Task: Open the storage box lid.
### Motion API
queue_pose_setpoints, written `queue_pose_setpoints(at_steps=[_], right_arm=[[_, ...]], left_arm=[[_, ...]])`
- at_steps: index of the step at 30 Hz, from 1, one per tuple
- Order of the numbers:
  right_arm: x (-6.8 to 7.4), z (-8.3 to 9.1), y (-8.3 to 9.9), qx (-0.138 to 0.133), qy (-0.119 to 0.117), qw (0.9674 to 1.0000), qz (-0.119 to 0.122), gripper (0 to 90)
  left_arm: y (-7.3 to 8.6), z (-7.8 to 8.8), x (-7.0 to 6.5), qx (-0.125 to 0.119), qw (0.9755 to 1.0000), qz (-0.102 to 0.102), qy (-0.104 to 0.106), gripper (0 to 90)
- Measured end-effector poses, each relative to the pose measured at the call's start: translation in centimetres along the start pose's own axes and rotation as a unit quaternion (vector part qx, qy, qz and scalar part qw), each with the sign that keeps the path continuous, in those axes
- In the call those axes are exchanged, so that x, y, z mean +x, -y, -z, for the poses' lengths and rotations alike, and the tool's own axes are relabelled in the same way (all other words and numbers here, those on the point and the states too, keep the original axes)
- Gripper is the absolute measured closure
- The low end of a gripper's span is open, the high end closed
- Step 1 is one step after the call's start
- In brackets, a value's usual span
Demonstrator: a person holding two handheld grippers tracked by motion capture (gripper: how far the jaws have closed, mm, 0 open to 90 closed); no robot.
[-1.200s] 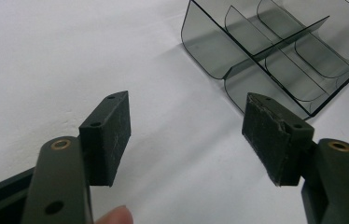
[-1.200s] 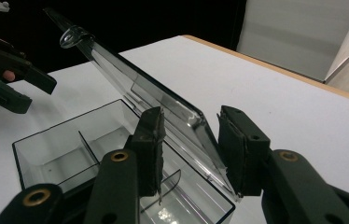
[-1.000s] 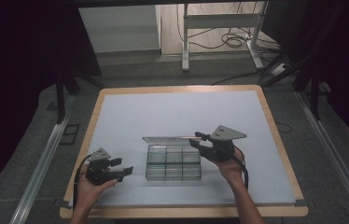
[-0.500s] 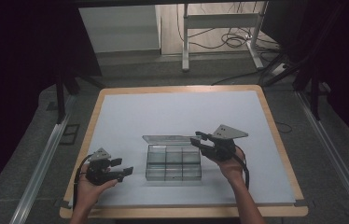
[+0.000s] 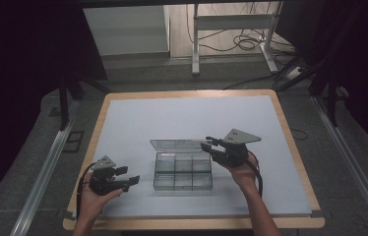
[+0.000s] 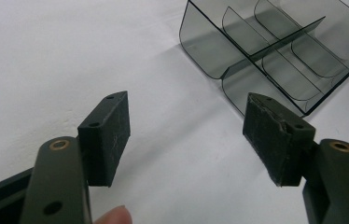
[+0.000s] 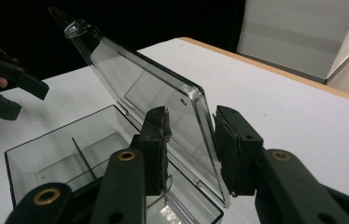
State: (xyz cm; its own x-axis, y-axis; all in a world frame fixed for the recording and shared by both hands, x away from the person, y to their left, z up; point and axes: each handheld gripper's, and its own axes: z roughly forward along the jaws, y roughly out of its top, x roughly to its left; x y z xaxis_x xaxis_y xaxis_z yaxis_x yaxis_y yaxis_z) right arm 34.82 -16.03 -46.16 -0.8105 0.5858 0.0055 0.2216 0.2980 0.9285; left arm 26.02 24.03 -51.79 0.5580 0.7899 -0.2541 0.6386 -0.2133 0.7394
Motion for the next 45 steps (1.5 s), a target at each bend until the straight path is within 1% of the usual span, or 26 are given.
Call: queue_pose_setpoints(at_steps=[6,9,10,11,12,16,18,22,25,30,38,42,45], right_arm=[[-0.3,-0.1,-0.2,0.002,-0.004,1.0,0.006,65.0],[-0.5,-0.2,-0.2,-0.001,-0.013,0.9998,0.014,64.6],[-0.5,-0.2,-0.2,-0.001,-0.013,0.9998,0.014,64.6],[-0.6,-0.3,-0.3,-0.008,-0.023,0.9997,0.01,63.6],[-0.7,-0.3,-0.3,-0.009,-0.025,0.9996,0.01,63.7],[-0.8,-0.5,-0.4,-0.009,-0.018,0.9998,0.01,64.7],[-0.9,-0.5,-0.4,-0.01,-0.02,0.9997,0.005,65.1],[-1.0,-0.6,-0.5,-0.008,-0.016,0.9998,0.005,65.3],[-1.1,-0.7,-0.6,-0.008,-0.011,0.9999,-0.002,65.4],[-1.3,-0.9,-0.8,-0.004,-0.01,0.9999,-0.003,65.8],[-1.6,-1.1,-1.0,0.0,-0.007,0.9999,-0.01,66.2],[-1.8,-1.3,-1.2,0.005,-0.004,1.0,-0.007,66.5],[-2.0,-1.5,-1.3,0.006,-0.004,0.9999,-0.01,66.8]], left_arm=[[0.0,-0.2,-0.1,0.003,1.0,-0.002,0.003,32.2],[0.0,-0.2,0.0,0.005,1.0,-0.003,0.003,31.9],[0.0,-0.2,0.0,0.005,1.0,-0.003,0.003,31.9],[0.0,-0.2,0.0,0.004,1.0,-0.002,0.003,31.9],[0.0,-0.2,0.0,0.004,1.0,-0.002,0.003,31.9],[0.0,0.0,0.1,0.002,1.0,-0.001,0.003,31.8],[0.0,0.0,0.1,0.001,1.0,0.0,0.001,31.9],[0.0,0.0,0.1,0.001,1.0,0.001,0.001,31.8],[0.0,0.0,0.2,0.002,1.0,0.001,0.001,31.8],[0.0,0.1,0.2,0.001,1.0,0.003,0.001,31.8],[0.0,0.1,0.3,0.001,1.0,0.003,0.001,31.8],[0.0,0.1,0.3,0.001,1.0,0.003,0.002,31.8],[0.0,0.1,0.3,0.001,1.0,0.003,0.002,31.8]])
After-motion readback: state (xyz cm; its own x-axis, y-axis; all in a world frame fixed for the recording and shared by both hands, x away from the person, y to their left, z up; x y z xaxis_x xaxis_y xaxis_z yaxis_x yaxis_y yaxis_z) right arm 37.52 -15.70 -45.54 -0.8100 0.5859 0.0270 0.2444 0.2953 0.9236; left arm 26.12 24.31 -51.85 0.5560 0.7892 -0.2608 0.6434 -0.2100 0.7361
